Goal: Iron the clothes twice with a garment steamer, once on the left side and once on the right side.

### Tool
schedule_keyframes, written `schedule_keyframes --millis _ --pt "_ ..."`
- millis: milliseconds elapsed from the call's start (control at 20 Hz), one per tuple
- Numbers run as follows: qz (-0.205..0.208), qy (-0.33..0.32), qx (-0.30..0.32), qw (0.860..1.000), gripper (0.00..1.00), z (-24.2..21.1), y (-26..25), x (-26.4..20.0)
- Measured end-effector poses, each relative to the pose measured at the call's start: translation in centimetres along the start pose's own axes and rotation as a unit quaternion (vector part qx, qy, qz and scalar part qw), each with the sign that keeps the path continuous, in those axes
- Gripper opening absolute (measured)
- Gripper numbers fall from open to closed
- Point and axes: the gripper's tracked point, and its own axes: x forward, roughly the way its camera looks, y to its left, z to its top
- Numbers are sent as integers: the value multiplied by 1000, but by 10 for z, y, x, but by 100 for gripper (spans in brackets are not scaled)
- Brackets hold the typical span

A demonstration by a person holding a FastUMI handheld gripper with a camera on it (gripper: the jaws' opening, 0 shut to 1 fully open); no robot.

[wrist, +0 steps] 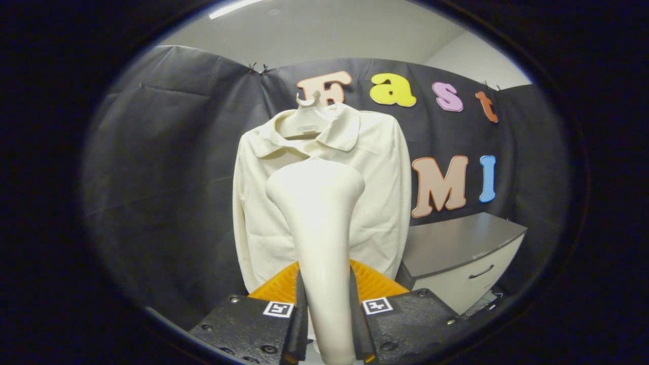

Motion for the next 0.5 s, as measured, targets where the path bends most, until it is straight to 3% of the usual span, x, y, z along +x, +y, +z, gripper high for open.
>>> schedule_keyframes --millis 350,500 --pt "-7 24 -26 999 35 -12 45 61" --pt "0 16 -6 1000 35 -4 63 87"
